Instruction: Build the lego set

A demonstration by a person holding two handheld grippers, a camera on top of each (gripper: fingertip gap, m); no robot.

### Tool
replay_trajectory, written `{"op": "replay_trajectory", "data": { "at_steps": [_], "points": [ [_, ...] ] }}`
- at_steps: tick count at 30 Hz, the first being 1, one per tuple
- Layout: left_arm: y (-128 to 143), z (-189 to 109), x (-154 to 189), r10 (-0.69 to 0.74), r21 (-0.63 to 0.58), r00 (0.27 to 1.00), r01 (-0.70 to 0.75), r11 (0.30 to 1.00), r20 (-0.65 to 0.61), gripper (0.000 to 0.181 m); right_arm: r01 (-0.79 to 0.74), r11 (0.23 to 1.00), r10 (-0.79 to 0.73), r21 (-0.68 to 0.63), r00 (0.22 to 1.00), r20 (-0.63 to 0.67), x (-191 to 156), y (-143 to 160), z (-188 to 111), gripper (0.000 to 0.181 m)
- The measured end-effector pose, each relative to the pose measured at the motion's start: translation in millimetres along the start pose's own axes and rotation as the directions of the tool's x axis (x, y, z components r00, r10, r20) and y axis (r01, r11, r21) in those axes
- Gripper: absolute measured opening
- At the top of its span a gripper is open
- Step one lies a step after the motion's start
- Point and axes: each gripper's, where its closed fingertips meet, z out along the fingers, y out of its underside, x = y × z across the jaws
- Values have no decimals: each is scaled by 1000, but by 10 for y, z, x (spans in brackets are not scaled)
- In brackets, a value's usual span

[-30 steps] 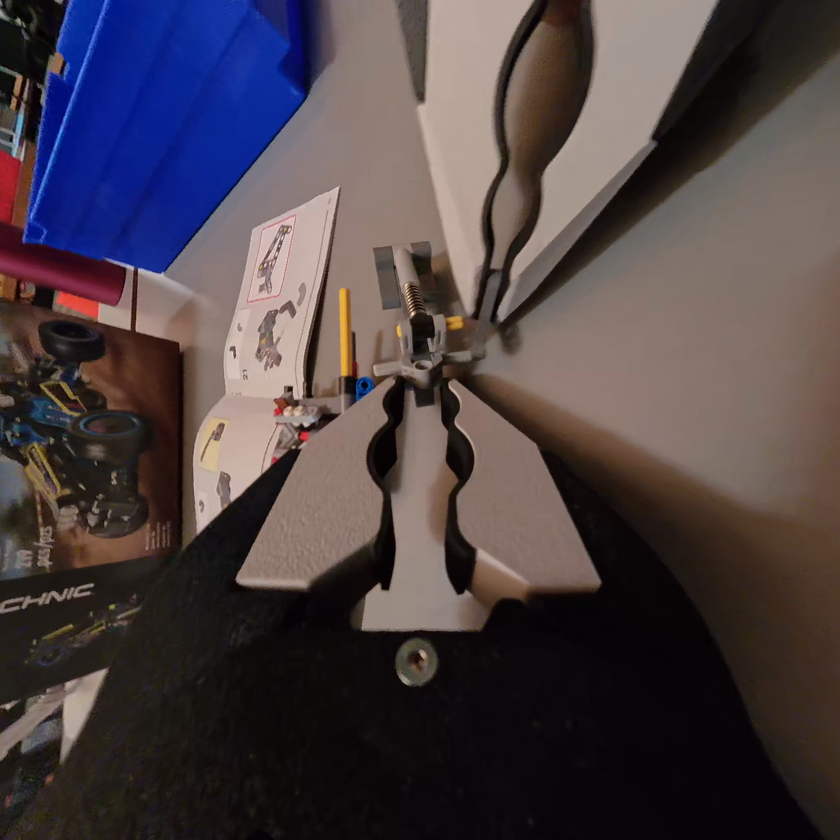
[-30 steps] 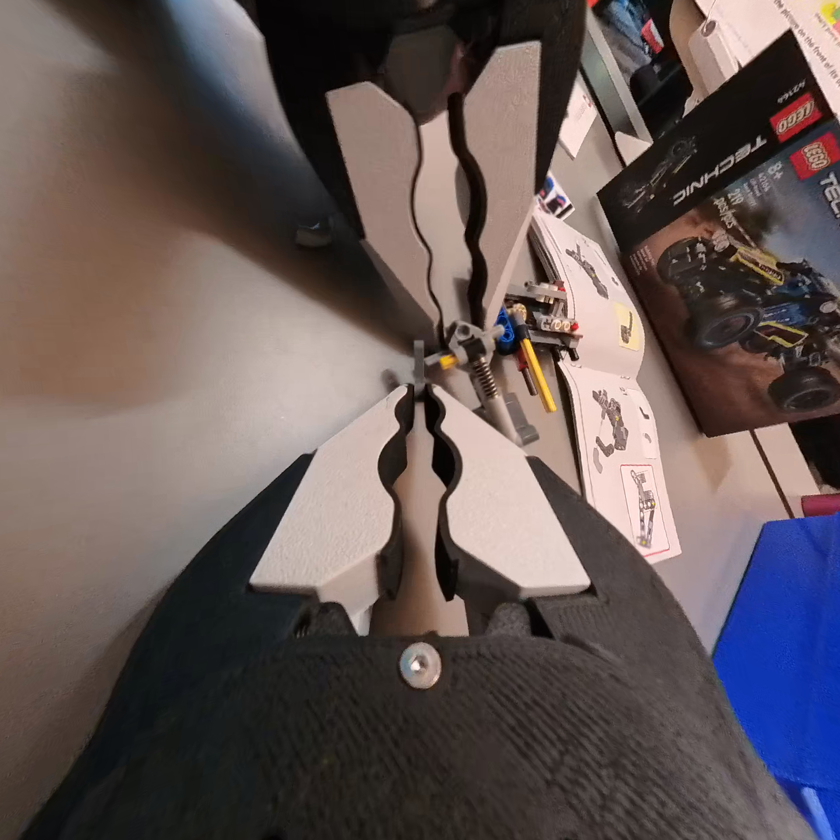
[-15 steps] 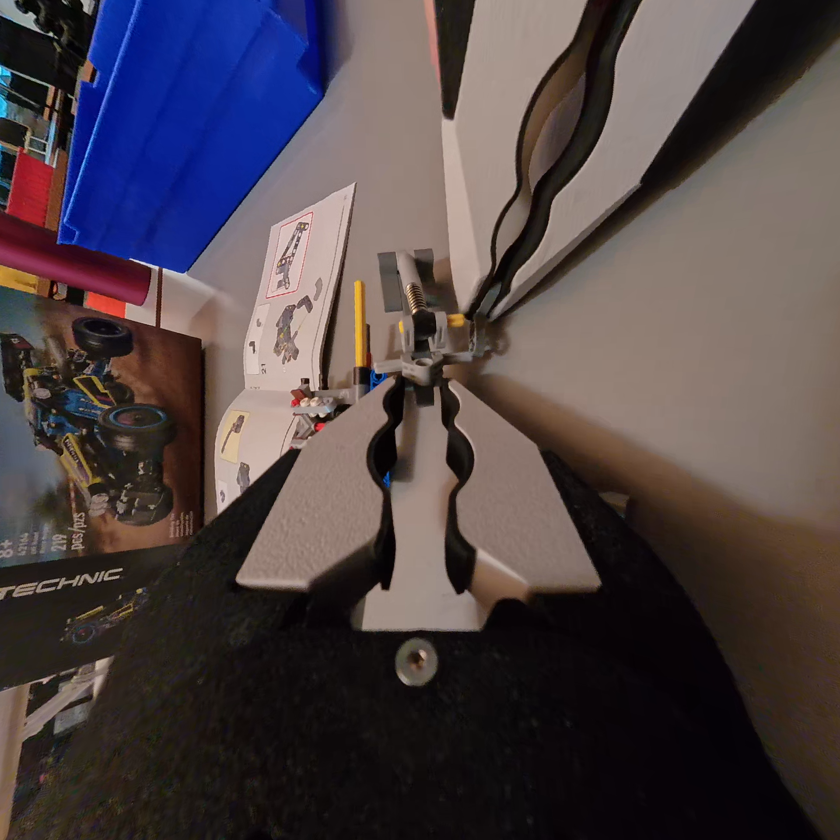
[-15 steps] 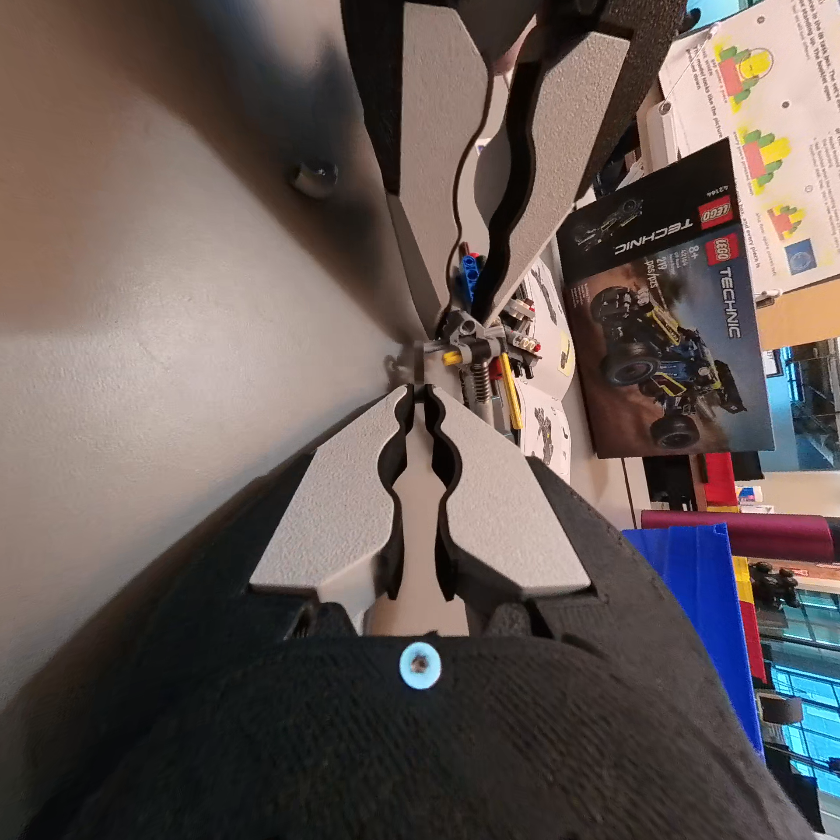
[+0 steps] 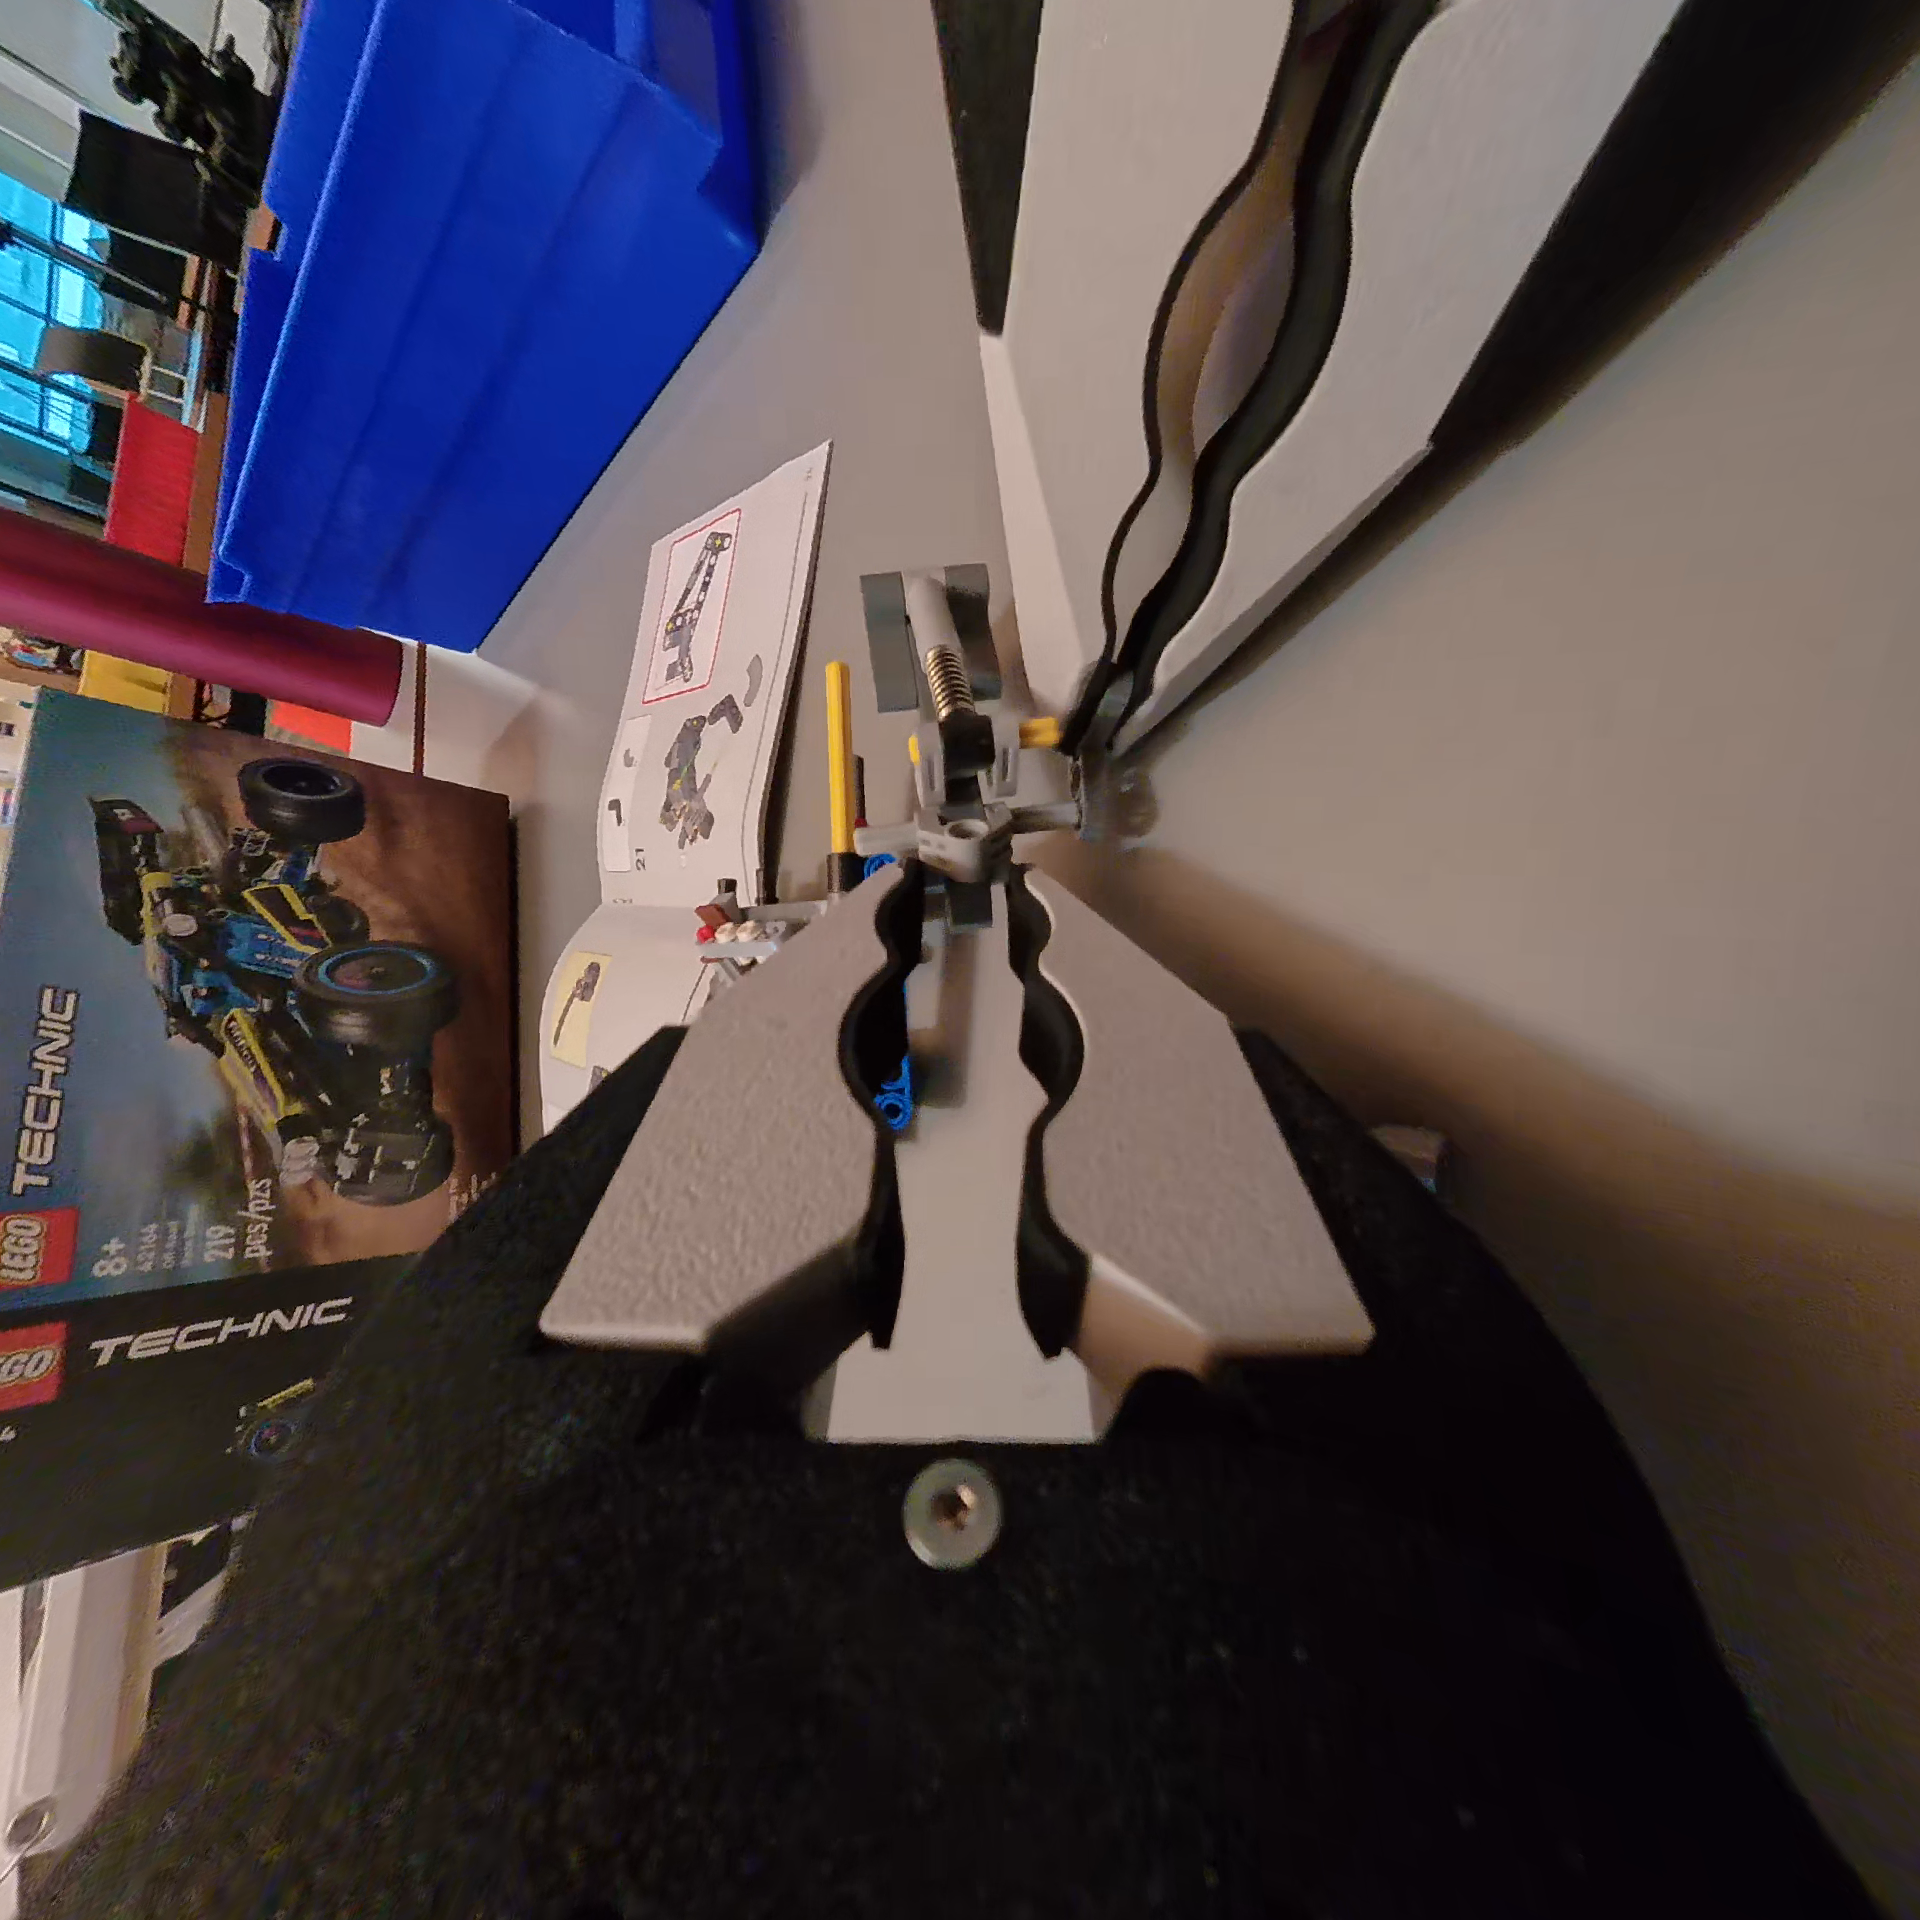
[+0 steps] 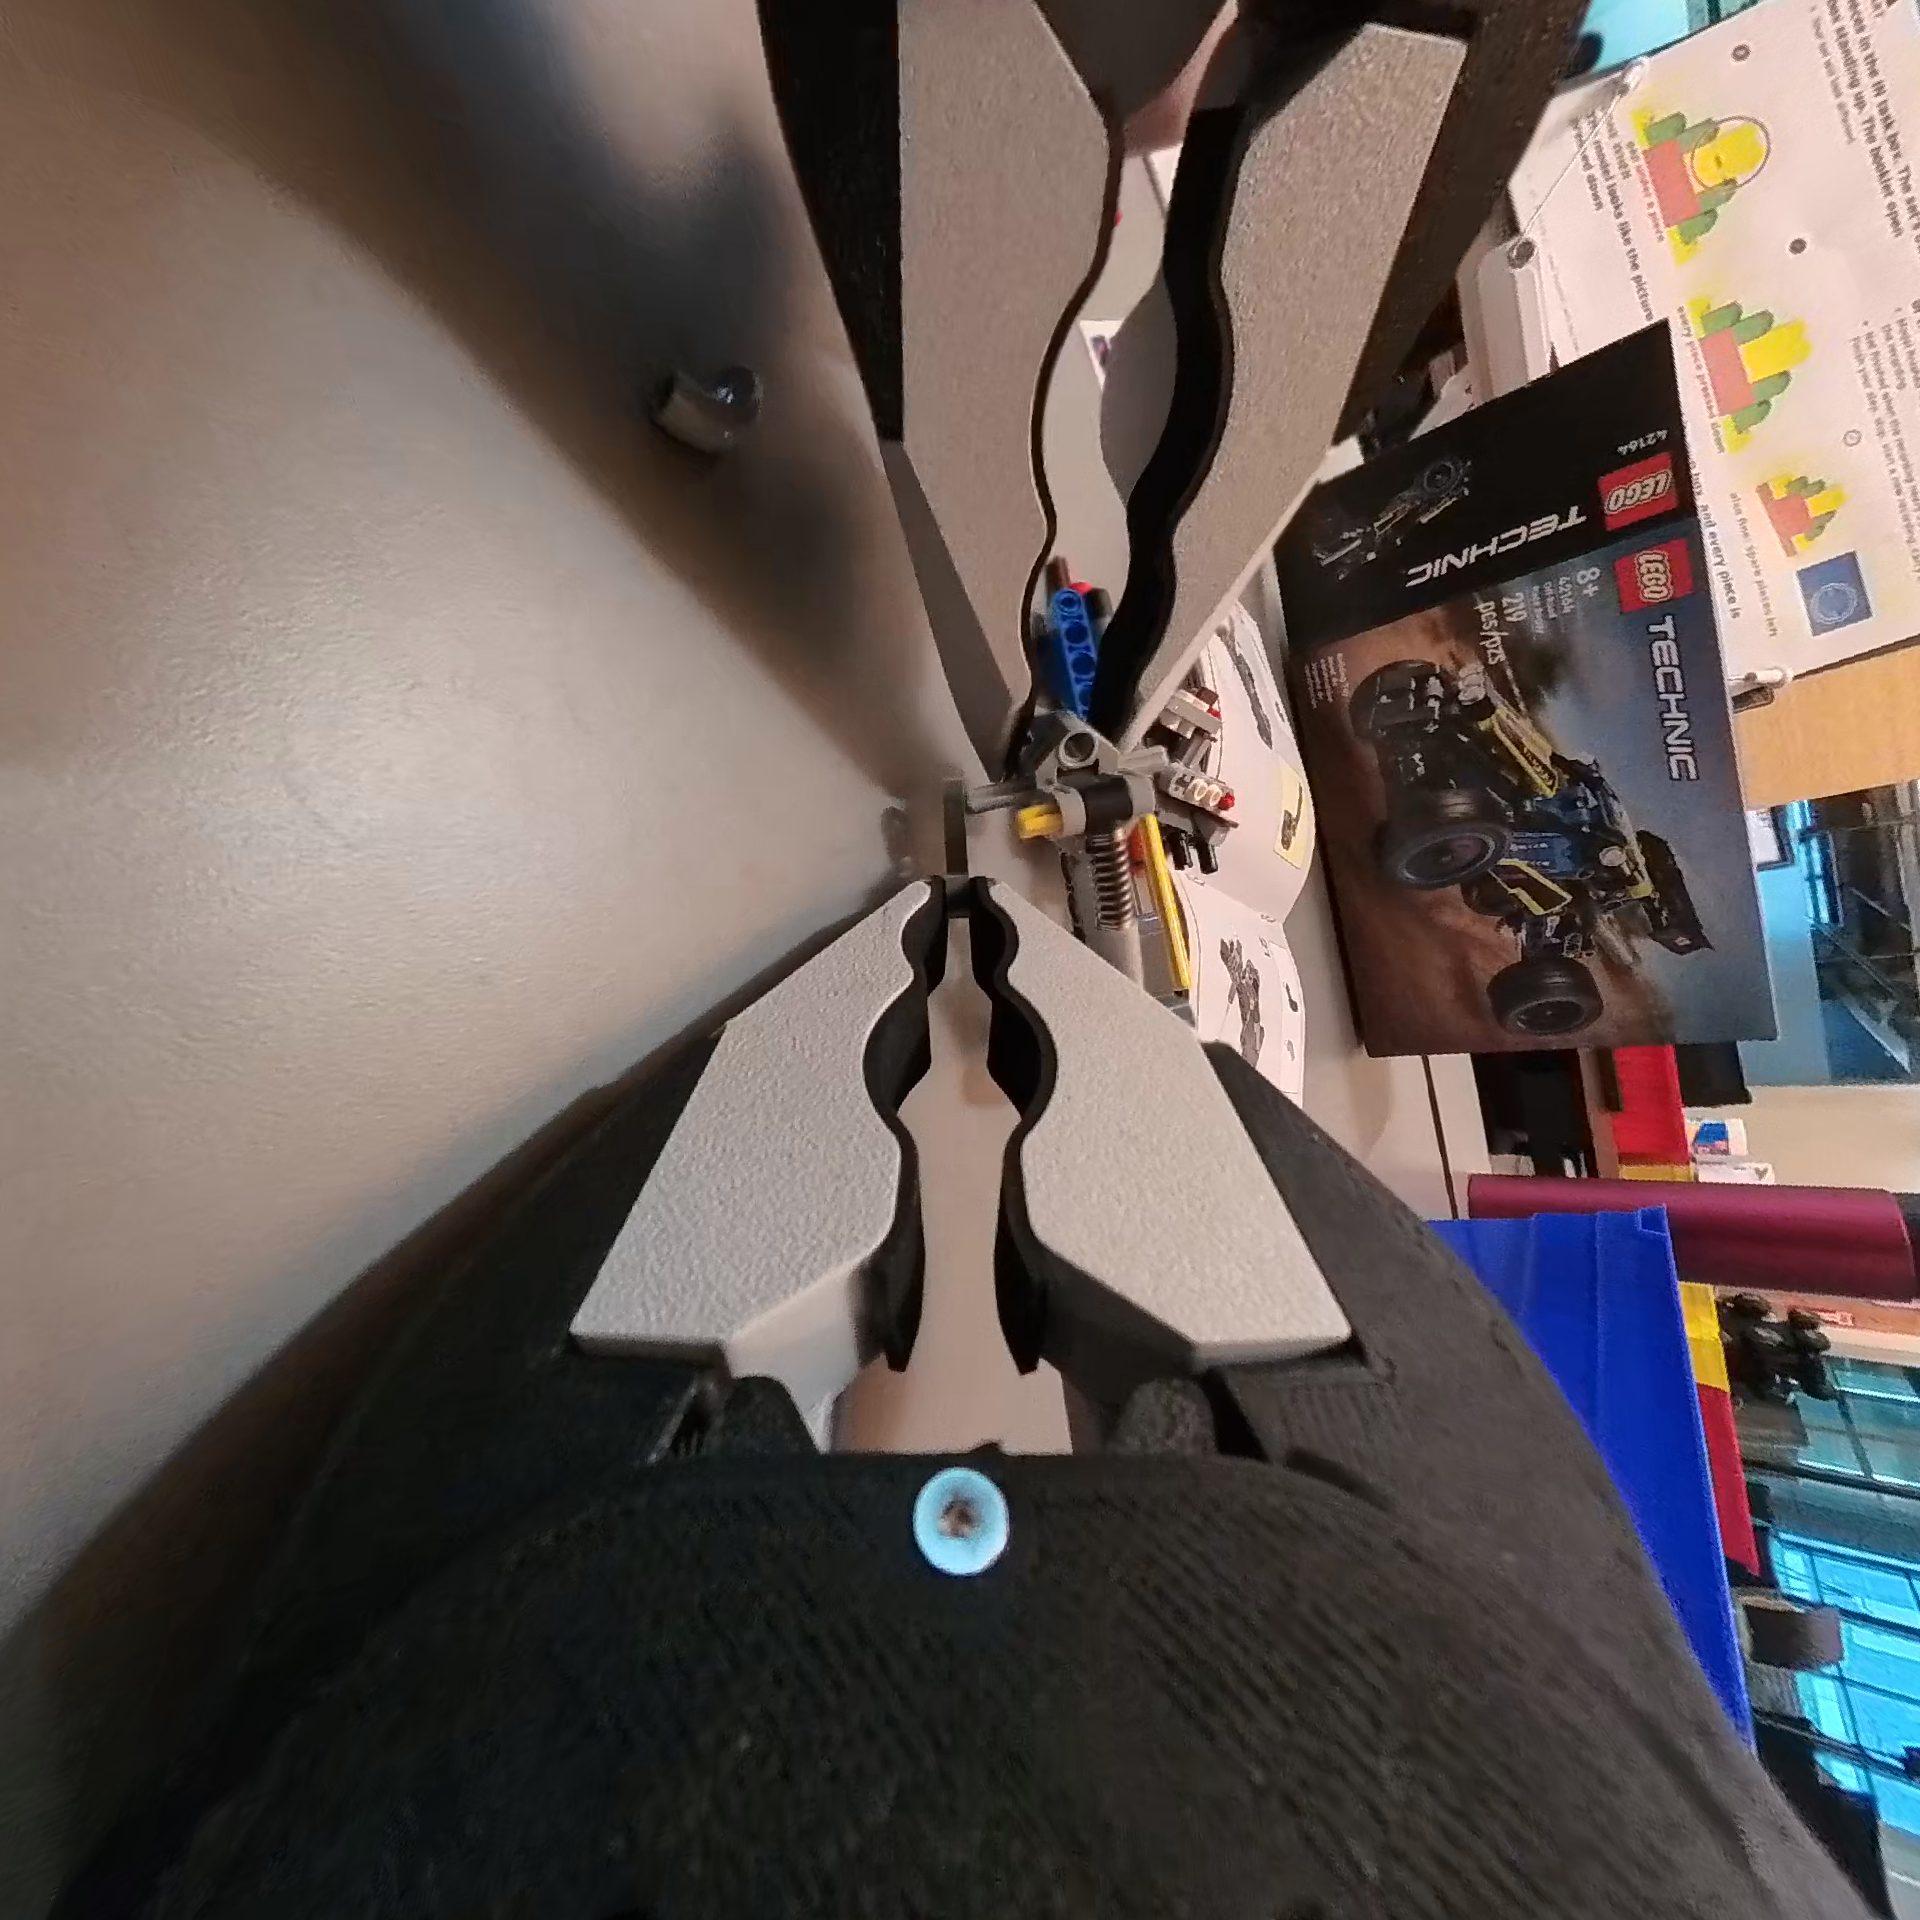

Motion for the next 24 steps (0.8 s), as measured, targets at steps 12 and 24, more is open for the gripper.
{"op": "replay_trajectory", "data": {
  "at_steps": [12,24],
  "points": [
    [7,-23,4,45,-48,999,-45,998,-2,13,20,1000,-20,13,1000,3,1,-13,9,3],
    [96,-35,-6,131,-279,987,-101,955,89,13,17,1000,-17,-20,1000,-6,10,13,18,3]
  ]
}}
